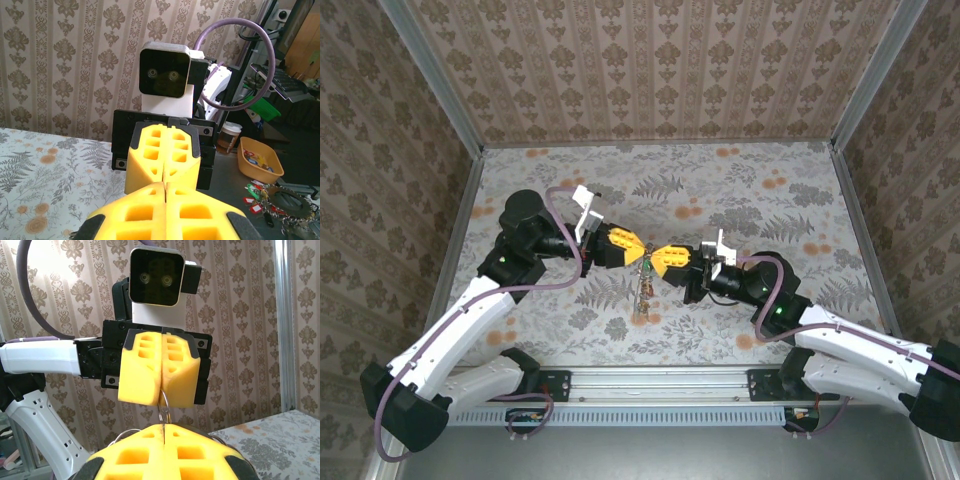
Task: Put the keys on the keyring
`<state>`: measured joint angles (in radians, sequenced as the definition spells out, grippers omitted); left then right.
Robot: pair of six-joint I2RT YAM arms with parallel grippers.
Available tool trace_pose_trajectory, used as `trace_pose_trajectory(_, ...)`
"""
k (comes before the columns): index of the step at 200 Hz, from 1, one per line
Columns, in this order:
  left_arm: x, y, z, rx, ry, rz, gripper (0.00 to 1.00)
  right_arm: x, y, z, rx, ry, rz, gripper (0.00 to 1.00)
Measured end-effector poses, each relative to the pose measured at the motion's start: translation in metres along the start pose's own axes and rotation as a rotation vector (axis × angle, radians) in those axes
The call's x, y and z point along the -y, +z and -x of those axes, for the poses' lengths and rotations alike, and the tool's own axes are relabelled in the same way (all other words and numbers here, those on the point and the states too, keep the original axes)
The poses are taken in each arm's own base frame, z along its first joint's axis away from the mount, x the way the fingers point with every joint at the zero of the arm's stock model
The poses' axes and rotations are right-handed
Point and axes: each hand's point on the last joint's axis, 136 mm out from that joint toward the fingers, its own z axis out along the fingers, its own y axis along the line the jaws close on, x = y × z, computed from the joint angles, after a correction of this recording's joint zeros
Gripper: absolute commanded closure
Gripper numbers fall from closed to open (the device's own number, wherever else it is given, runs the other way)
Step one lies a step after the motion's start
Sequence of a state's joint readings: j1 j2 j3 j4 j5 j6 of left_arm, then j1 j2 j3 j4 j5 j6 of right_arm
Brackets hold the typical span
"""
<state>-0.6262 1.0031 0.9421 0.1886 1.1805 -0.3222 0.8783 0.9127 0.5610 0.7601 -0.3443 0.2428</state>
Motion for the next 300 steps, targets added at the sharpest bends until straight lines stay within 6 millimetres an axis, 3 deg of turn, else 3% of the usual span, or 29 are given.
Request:
trace_pose_trajectory(46, -0.002, -0.001, -0.001, -0.001, -0.005, 0.010, 1.00, -0.001, -0.004, -0.001, -0.018, 0.002, -0.005, 1.00)
trace_pose_trajectory(96, -0.009, -0.002, -0.009, -0.021, -0.034, 0.043, 1.00, -0.004, -0.024, 0.004, -0.055, 0.000, -0.037, 1.00)
trace_pose_trajectory(117, -0.013, -0.004, -0.012, -0.028, -0.043, 0.061, 1.00, 0.002, -0.032, -0.009, -0.117, 0.026, -0.077, 1.00)
trace_pose_trajectory(153, -0.021, -0.007, -0.024, -0.059, -0.070, 0.120, 1.00, 0.025, -0.060, -0.047, -0.234, 0.108, -0.203, 1.00)
trace_pose_trajectory(181, -0.054, -0.011, -0.056, -0.163, -0.185, 0.266, 1.00, 0.055, -0.087, -0.087, -0.343, 0.198, -0.365, 1.00)
trace_pose_trajectory(209, -0.091, -0.021, -0.108, -0.311, -0.328, 0.441, 1.00, 0.096, -0.108, -0.116, -0.426, 0.284, -0.547, 1.00)
trace_pose_trajectory(228, -0.102, -0.023, -0.137, -0.412, -0.371, 0.514, 1.00, 0.119, -0.120, -0.139, -0.486, 0.345, -0.646, 1.00)
trace_pose_trajectory(244, -0.109, -0.020, -0.159, -0.487, -0.393, 0.542, 1.00, 0.124, -0.127, -0.155, -0.524, 0.377, -0.679, 1.00)
trace_pose_trajectory(269, -0.130, -0.008, -0.164, -0.512, -0.386, 0.556, 1.00, 0.128, -0.136, -0.163, -0.538, 0.383, -0.718, 1.00)
trace_pose_trajectory(300, -0.176, 0.007, -0.180, -0.552, -0.401, 0.604, 1.00, 0.138, -0.153, -0.167, -0.535, 0.391, -0.802, 1.00)
